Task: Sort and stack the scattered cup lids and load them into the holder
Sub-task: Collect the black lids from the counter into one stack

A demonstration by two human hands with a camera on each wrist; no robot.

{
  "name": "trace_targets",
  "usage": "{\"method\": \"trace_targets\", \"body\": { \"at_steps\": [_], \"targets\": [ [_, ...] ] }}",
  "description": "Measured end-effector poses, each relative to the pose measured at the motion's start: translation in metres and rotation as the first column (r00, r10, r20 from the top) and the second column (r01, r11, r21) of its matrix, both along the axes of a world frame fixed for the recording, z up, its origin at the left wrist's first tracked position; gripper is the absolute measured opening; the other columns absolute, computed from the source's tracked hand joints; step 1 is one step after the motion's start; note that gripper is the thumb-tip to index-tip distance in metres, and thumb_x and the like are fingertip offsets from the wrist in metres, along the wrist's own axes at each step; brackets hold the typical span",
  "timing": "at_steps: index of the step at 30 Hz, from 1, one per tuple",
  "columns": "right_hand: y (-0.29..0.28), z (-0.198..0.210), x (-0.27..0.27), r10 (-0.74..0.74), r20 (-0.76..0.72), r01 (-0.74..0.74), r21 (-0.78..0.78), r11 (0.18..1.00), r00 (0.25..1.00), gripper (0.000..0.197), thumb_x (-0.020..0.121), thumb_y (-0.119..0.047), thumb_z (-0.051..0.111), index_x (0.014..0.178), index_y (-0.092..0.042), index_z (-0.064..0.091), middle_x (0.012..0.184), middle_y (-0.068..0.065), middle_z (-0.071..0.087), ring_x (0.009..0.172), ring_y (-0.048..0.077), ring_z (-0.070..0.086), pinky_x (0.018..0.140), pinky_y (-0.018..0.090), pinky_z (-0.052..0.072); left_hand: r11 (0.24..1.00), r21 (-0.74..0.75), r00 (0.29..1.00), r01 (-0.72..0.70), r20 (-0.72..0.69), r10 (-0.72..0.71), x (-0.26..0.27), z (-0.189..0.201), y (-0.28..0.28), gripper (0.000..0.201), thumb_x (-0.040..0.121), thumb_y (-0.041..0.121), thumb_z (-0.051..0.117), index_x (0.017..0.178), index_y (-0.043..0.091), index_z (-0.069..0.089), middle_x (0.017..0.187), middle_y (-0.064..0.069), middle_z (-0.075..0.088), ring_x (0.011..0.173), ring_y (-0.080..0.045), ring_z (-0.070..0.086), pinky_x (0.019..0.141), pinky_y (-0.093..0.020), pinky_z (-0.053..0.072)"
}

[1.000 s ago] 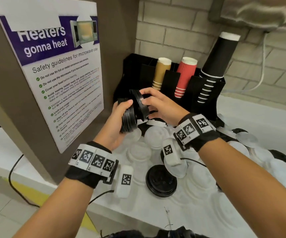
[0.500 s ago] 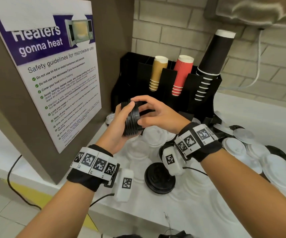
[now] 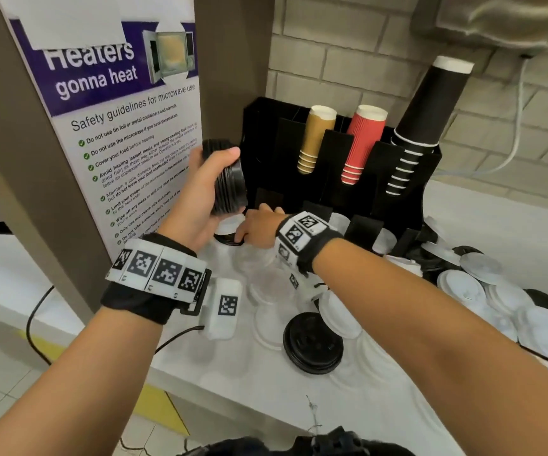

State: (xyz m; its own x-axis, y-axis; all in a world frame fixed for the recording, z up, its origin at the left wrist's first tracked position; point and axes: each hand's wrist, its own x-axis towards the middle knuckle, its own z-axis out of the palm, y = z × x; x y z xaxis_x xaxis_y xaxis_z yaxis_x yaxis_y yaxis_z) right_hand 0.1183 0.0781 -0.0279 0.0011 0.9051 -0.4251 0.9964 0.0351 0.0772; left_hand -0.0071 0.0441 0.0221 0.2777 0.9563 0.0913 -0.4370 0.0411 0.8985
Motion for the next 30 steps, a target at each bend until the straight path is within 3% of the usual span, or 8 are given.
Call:
{"method": "trace_targets", "body": {
  "at_steps": [4, 13, 16, 18, 20, 23, 28, 30],
  "targets": [
    [0.021, -0.03, 0.0, 0.055, 0.197, -0.057, 0.007, 0.998, 0.979, 0.058, 0.095, -0.042, 0.044, 0.147, -0.022, 0.028, 0.145, 0.003, 0.027, 0.132, 0.03, 0.025, 0.107, 0.044, 0.028, 1.0, 0.021, 1.0, 0.003, -0.005, -0.003, 0.0, 0.006, 0.001, 0.043, 0.073, 0.038, 0.063, 0.11, 0.022, 0.047, 0.083, 0.006, 0.061, 0.071, -0.009, 0.066, 0.054, -0.029, 0.053],
    [0.031, -0.006, -0.021, 0.027, 0.216, -0.029, 0.006, 1.0, 0.976, 0.034, 0.097, -0.026, 0.044, 0.127, -0.015, 0.051, 0.133, 0.005, 0.044, 0.125, 0.025, 0.034, 0.098, 0.043, 0.03, 0.999, 0.034, 1.0, -0.007, 0.002, 0.006, 0.001, 0.008, 0.006, 0.035, 0.086, 0.029, 0.061, 0.115, 0.018, 0.046, 0.086, 0.003, 0.062, 0.074, -0.011, 0.066, 0.058, -0.03, 0.053],
    [0.026, 0.006, -0.017, 0.132, 0.185, -0.12, -0.075, 0.99, 0.974, 0.027, 0.1, -0.022, 0.039, 0.111, -0.005, 0.057, 0.118, 0.009, 0.051, 0.104, 0.023, 0.048, 0.085, 0.033, 0.037, 0.999, 0.043, 1.0, -0.001, -0.014, 0.002, 0.003, 0.009, 0.008, 0.037, 0.085, 0.03, 0.062, 0.117, 0.017, 0.046, 0.088, 0.003, 0.061, 0.076, -0.012, 0.066, 0.061, -0.031, 0.054],
    [0.023, 0.01, -0.016, 0.18, 0.167, -0.17, -0.069, 0.983, 0.969, 0.033, 0.101, -0.023, 0.037, 0.121, -0.004, 0.055, 0.116, 0.01, 0.054, 0.094, 0.02, 0.046, 0.078, 0.028, 0.035, 0.999, 0.046, 1.0, 0.003, -0.012, -0.002, 0.004, 0.009, 0.01, 0.031, 0.09, 0.027, 0.06, 0.116, 0.018, 0.047, 0.087, 0.004, 0.062, 0.077, -0.011, 0.067, 0.062, -0.032, 0.054],
    [0.022, 0.013, -0.016, 0.179, 0.12, -0.177, -0.027, 0.984, 0.976, 0.04, 0.1, -0.027, 0.039, 0.136, -0.01, 0.047, 0.122, 0.005, 0.053, 0.101, 0.022, 0.05, 0.078, 0.026, 0.035, 0.999, 0.045, 1.0, 0.01, -0.012, -0.009, 0.005, 0.01, 0.01, 0.036, 0.087, 0.029, 0.062, 0.118, 0.018, 0.047, 0.089, 0.003, 0.063, 0.08, -0.013, 0.067, 0.065, -0.033, 0.055],
    [0.029, 0.009, -0.019, 0.193, -0.007, -0.194, -0.017, 0.981, 0.981, 0.055, 0.095, -0.021, 0.047, 0.148, -0.023, 0.032, 0.148, 0.004, 0.04, 0.129, 0.023, 0.044, 0.09, 0.025, 0.039, 0.999, 0.04, 1.0, 0.017, -0.025, -0.016, 0.007, 0.012, 0.011, 0.049, 0.078, 0.034, 0.064, 0.121, 0.016, 0.048, 0.095, -0.001, 0.062, 0.086, -0.017, 0.065, 0.067, -0.035, 0.055],
    [0.039, -0.005, -0.018, 0.206, -0.036, -0.206, 0.017, 0.978, 0.978, 0.066, 0.089, -0.034, 0.061, 0.148, -0.023, 0.033, 0.152, 0.001, 0.035, 0.134, 0.021, 0.04, 0.088, 0.024, 0.033, 0.999, 0.044, 0.999, 0.016, -0.032, -0.014, 0.007, 0.012, 0.012, 0.057, 0.078, 0.035, 0.064, 0.128, 0.012, 0.048, 0.097, -0.001, 0.063, 0.087, -0.018, 0.066, 0.07, -0.036, 0.055],
    [0.04, -0.008, -0.018, 0.254, -0.027, -0.253, 0.033, 0.967, 0.967, 0.071, 0.088, -0.036, 0.065, 0.148, -0.021, 0.032, 0.153, 0.0, 0.034, 0.136, 0.019, 0.038, 0.097, 0.024, 0.035, 0.999, 0.049, 0.999, 0.018, -0.03, -0.017, 0.006, 0.012, 0.014, 0.049, 0.08, 0.034, 0.063, 0.122, 0.015, 0.049, 0.092, 0.001, 0.064, 0.082, -0.014, 0.067, 0.065, -0.033, 0.055]
  ]
}}
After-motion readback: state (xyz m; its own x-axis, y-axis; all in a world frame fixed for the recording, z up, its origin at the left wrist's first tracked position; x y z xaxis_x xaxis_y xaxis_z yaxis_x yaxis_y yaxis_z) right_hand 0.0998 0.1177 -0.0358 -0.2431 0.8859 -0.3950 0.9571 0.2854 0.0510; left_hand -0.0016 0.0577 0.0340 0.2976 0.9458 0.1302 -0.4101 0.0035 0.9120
